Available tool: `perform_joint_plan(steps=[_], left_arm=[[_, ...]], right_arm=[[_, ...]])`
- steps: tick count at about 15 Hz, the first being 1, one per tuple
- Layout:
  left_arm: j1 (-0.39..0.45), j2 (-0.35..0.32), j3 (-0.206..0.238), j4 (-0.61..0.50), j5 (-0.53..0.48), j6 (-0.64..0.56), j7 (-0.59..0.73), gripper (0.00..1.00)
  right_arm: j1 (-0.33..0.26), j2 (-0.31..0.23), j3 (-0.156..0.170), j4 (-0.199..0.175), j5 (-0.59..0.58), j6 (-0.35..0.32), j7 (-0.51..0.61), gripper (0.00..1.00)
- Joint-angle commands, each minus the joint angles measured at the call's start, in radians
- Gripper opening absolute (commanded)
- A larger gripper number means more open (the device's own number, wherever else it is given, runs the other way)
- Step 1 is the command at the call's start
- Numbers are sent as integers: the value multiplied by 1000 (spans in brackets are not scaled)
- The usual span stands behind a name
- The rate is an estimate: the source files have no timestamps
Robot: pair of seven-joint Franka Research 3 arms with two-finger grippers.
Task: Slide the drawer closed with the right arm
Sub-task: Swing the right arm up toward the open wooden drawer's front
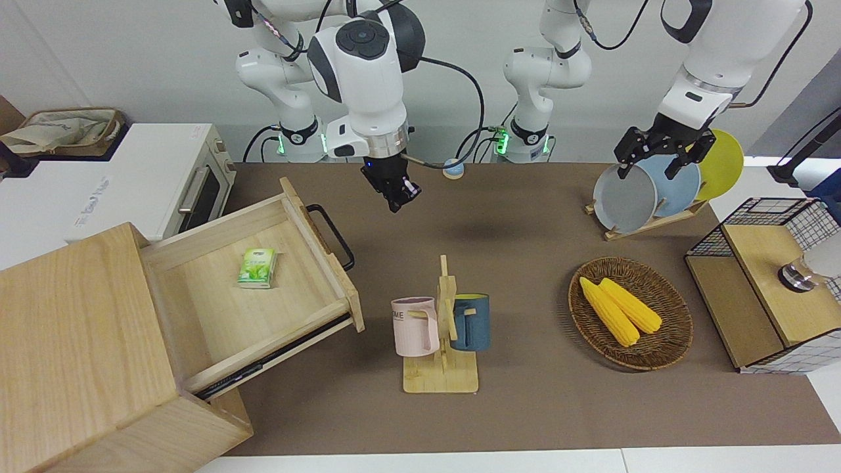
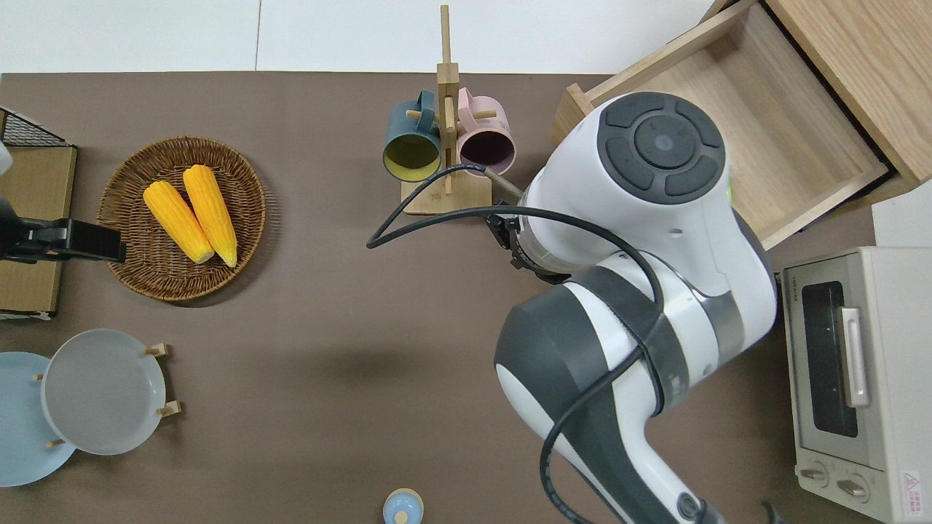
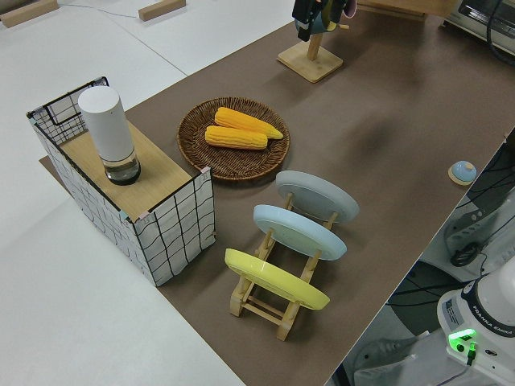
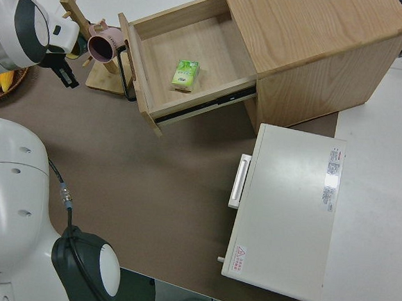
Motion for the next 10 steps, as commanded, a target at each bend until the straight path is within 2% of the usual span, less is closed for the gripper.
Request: perform_joint_plan(steps=[1,3,4,7,8,10], left_arm=[[-17,12,16,20,14,1,7,995],[-17,12,16,20,15,1,7,998],[-17,12,16,20,14,1,7,998],[-17,12,16,20,14,1,7,998],[-17,12,16,20,14,1,7,998],[-17,12,16,20,15,1,7,998]], right_arm=[[20,62,-23,5,-34,28,135,0],[28,99,-43,-11,-36,24,154,0],[28,112,-70,-11,-36,15,152,0],[8,119,-89,-11,-39,11,143,0],[8,123,-108,-11,-39,16,138,0],[9,123,-125,-8,-40,27,132,0]])
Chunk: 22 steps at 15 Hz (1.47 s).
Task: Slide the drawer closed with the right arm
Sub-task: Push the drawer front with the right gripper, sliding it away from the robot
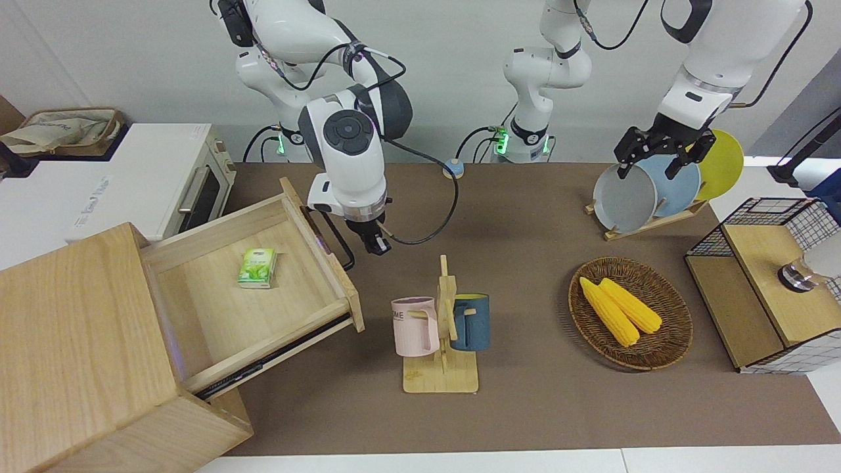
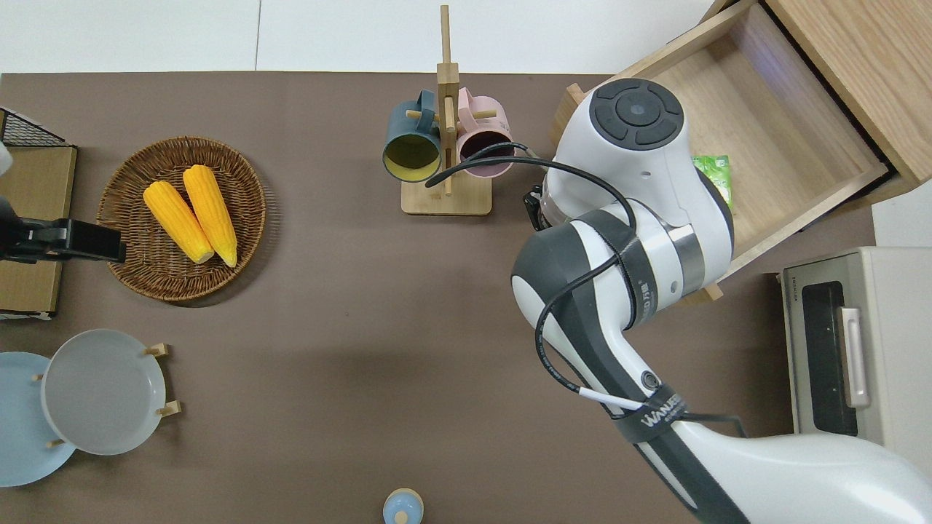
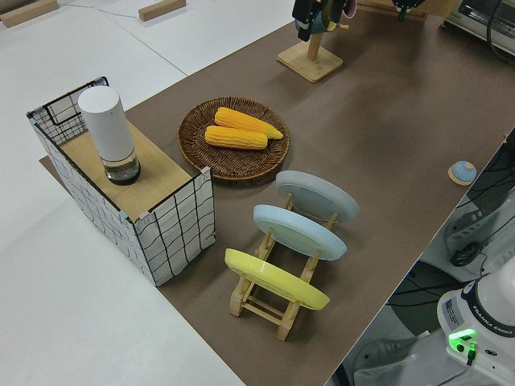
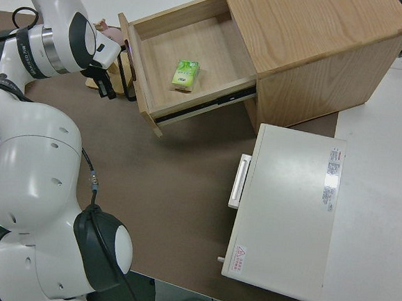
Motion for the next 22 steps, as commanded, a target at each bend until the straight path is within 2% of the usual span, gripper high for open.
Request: perform_joint_plan(steps=[1,6,11,16,22], left_arm=[[-17,12,16,20,14,1,7,998],[-17,12,16,20,14,1,7,995],[-17,12,16,20,14,1,7,995],[-17,12,16,20,14,1,7,995],[-17,12,16,20,14,1,7,998]], right_arm=[[-7,2,-16,4,-23,21,-1,0],[-8,-1,-50,36,-21,29,-53,0],[-28,-1,-56,61,-13,43,-90,0],[-92,-4,-55,68,-6,55,-179,0],[-187,-4,-56,70,34,60,-338,0]])
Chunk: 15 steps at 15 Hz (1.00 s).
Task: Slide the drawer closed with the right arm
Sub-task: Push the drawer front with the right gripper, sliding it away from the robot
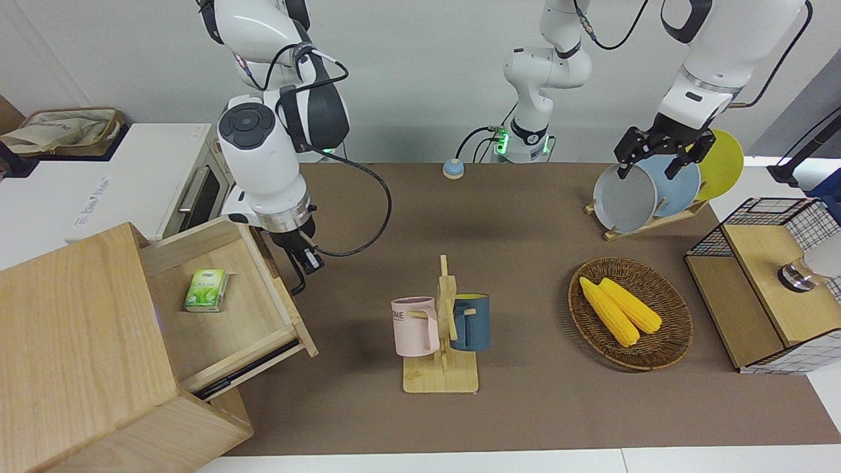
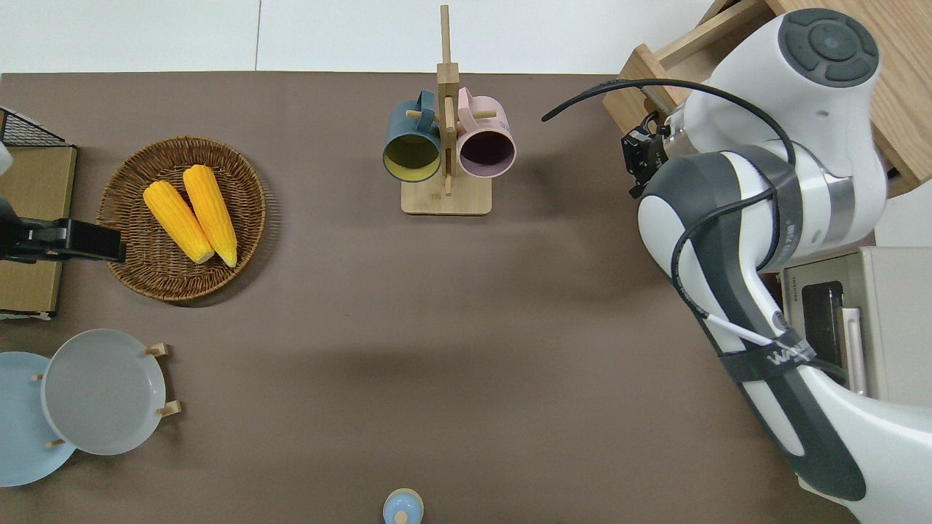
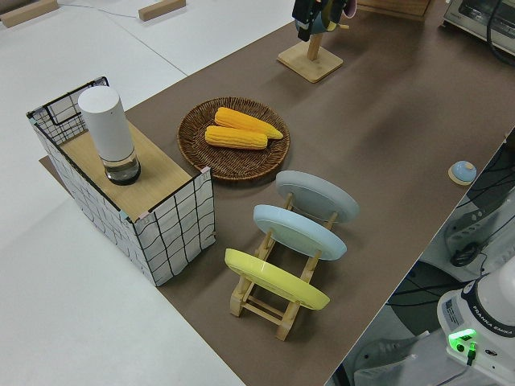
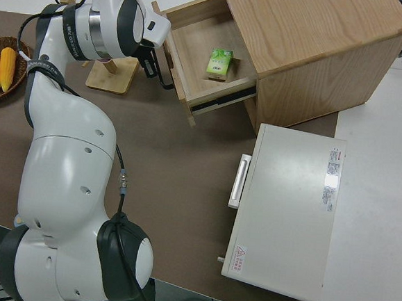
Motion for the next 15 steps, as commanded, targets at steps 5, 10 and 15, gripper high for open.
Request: perform_joint_plan(steps=[5,10,15], left_arm=[[-17,12,16,20,14,1,7,995],[-17,12,16,20,14,1,7,998],[-17,12,16,20,14,1,7,995]], right_arm=[[-95,-1,6,1,33,34,-141,0],[-145,-1,7,9,33,27,-226,0],[-194,-3,6,18,31,26,-338,0]])
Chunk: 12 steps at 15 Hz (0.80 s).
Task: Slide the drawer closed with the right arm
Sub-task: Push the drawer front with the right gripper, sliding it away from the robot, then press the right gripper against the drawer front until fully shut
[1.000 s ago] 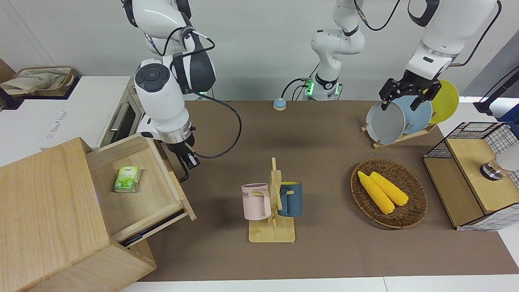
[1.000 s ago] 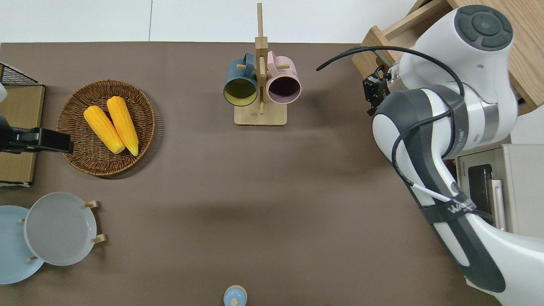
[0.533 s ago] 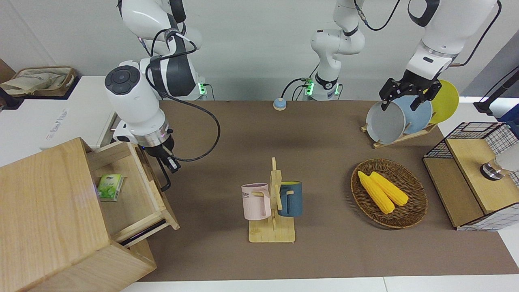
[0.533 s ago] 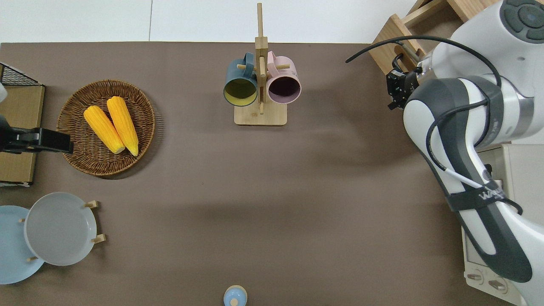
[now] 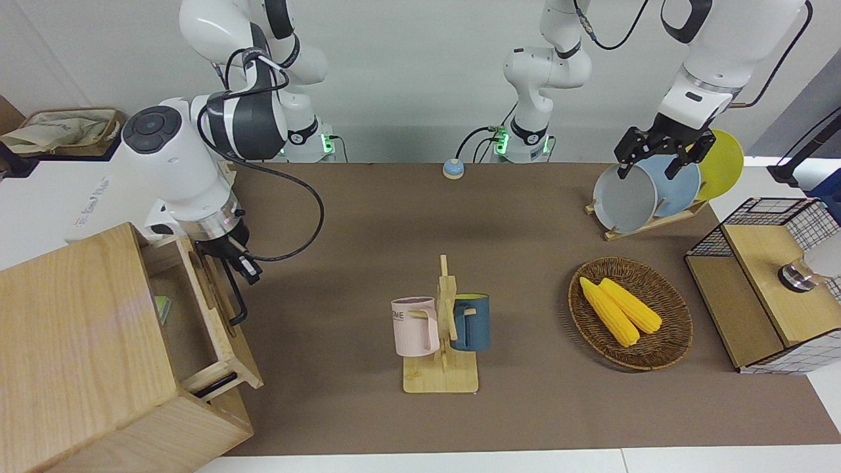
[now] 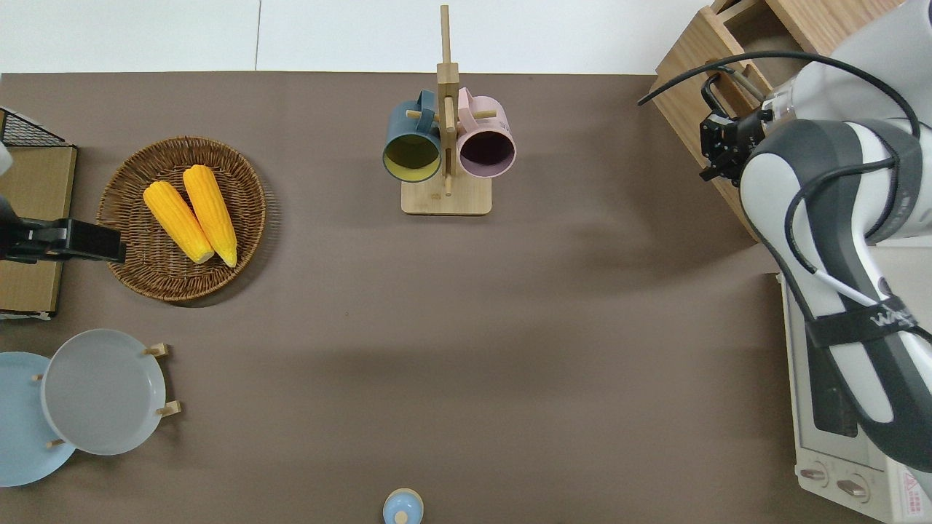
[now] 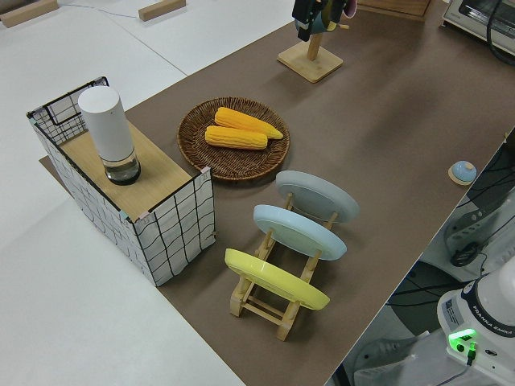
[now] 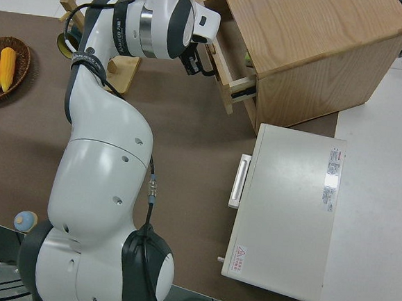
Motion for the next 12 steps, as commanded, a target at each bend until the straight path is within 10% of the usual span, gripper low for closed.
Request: perform_joint_plan(steps=[1,12], left_arm=[[-17,12,16,20,15,1,7,995],[-17,12,16,20,14,1,7,995]], right_arm=[[-59,-1,6,11,16,10,-114,0],[-165,-1,8,26,78,41,-259,0]])
